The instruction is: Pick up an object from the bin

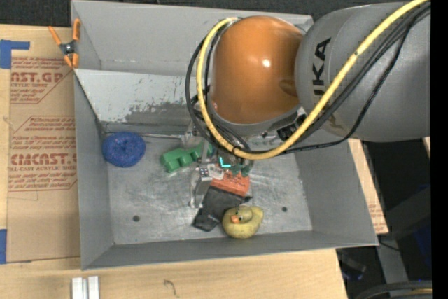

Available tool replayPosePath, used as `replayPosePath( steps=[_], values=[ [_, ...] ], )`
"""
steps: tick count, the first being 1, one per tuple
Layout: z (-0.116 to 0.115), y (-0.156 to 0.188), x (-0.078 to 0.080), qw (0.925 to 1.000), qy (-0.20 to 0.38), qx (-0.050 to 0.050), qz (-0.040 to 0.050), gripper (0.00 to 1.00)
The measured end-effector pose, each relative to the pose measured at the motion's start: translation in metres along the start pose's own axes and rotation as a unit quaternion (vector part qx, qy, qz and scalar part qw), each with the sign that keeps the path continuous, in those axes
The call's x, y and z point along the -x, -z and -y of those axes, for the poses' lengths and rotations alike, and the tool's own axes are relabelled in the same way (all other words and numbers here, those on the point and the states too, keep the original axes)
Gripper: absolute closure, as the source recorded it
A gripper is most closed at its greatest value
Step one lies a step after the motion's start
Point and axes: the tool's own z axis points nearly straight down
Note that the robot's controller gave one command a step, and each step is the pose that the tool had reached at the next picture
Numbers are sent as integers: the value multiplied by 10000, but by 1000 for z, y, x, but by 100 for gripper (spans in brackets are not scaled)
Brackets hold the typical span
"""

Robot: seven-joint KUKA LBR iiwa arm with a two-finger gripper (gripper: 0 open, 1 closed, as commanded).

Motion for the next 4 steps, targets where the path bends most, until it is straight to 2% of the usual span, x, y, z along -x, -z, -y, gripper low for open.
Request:
replayPosePath(
  steps=[1,2,3,4],
  values=[
    [1,4,2,10000,-6,6,37,0],
    [7,-40,10,10000,-54,17,77,0],
    [31,-100,41,10000,79,6,54,0],
    [26,-136,50,9985,-541,5,40,0]
  ],
)
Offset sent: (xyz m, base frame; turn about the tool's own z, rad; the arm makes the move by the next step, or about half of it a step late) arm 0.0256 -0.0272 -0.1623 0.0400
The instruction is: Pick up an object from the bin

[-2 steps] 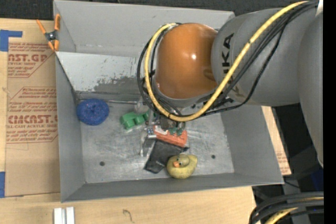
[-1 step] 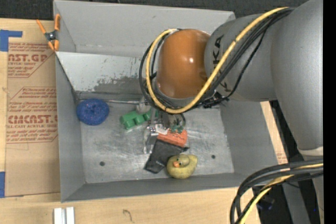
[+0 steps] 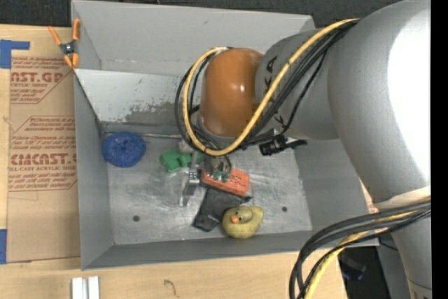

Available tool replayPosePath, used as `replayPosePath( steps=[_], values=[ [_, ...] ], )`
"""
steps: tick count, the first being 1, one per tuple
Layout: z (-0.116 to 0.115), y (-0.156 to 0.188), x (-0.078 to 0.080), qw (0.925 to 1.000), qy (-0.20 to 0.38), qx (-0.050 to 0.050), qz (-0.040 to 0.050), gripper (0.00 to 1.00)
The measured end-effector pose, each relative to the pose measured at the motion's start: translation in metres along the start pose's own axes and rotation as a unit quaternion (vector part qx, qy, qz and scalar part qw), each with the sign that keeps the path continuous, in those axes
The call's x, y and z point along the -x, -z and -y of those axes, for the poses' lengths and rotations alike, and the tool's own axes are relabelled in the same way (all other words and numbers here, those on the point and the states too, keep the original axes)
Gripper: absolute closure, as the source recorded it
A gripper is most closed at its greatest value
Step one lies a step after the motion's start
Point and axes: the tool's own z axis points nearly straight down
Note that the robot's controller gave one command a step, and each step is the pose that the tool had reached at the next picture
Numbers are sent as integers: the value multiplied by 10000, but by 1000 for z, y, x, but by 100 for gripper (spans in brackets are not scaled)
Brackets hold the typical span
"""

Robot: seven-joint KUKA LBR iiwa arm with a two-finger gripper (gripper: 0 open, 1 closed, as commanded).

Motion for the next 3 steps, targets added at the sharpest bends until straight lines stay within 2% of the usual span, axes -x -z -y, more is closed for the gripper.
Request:
replayPosePath(
  steps=[1,2,3],
  values=[
    [14,-5,9,9955,-942,47,25,0],
    [45,-15,43,9987,383,85,338,100],
    [45,-15,42,9987,384,85,334,100]
  ],
)
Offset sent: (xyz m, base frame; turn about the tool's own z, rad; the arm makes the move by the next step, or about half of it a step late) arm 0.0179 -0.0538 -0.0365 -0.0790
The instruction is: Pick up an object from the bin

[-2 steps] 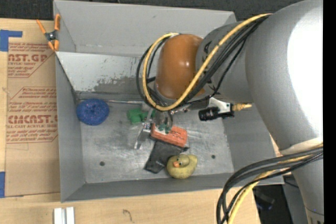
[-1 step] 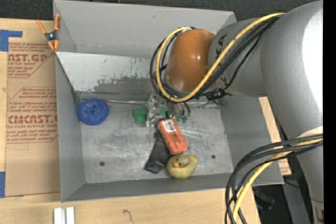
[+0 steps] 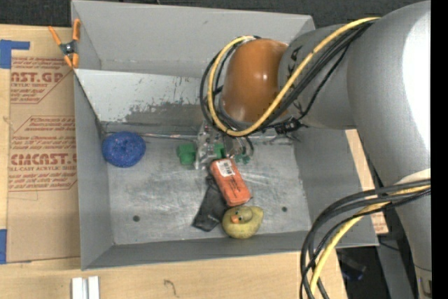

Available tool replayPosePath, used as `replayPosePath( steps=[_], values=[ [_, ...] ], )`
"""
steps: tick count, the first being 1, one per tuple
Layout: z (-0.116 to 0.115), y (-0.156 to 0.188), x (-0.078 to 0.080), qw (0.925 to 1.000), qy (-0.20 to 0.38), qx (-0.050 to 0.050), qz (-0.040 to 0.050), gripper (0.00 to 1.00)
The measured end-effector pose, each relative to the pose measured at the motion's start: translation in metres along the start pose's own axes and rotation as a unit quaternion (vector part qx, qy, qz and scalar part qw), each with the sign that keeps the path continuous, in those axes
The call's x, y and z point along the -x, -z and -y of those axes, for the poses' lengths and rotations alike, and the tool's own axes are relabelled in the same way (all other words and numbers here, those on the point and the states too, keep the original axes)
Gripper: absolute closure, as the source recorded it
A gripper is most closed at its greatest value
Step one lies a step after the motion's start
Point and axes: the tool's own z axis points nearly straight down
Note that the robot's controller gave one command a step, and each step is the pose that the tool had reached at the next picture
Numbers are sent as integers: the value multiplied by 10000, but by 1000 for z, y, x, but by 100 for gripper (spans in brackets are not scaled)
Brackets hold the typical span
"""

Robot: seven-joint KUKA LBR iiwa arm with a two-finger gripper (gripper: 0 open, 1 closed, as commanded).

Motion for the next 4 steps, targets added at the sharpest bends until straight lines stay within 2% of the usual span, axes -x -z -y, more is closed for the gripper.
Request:
replayPosePath(
  steps=[1,2,3,4],
  values=[
    [-4,3,-9,9999,2,-33,-119,100],
    [15,28,-5,9993,115,-64,-337,0],
    [15,28,-5,9993,116,-64,-337,0],
    [6,-12,-2,9948,-1005,-69,-170,100]
  ],
)
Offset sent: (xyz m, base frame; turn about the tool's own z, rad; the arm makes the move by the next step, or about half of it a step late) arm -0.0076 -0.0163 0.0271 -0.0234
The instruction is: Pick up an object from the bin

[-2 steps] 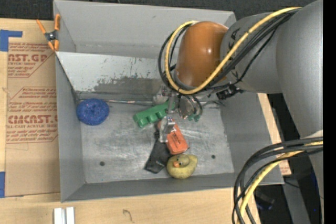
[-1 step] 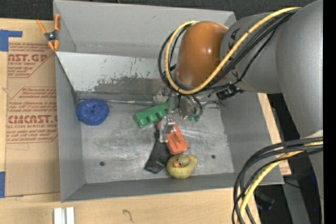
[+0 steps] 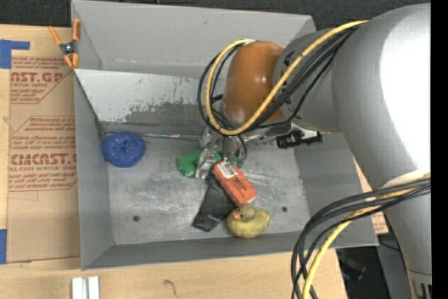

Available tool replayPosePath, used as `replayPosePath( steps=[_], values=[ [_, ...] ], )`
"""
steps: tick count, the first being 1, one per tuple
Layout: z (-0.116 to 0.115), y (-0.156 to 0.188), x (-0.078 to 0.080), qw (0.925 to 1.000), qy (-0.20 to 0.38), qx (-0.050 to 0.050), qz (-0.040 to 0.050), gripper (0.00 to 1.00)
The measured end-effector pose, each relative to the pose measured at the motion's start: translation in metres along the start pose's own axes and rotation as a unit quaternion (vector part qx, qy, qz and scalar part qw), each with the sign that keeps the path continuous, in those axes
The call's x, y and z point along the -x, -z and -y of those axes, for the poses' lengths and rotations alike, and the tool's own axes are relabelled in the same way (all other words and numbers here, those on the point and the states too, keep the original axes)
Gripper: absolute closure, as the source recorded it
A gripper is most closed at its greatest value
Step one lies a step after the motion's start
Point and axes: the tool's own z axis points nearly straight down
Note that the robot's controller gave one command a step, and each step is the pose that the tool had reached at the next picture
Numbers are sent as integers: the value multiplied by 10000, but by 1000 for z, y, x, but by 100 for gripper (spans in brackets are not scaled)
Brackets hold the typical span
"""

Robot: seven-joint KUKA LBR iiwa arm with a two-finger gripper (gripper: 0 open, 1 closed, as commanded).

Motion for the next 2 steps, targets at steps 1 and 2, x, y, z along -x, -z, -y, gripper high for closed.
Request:
replayPosePath(
  steps=[1,2],
  values=[
    [0,0,0,10000,1,0,0,100],
    [0,109,-4,9998,-102,-54,-151,100]
  ],
)
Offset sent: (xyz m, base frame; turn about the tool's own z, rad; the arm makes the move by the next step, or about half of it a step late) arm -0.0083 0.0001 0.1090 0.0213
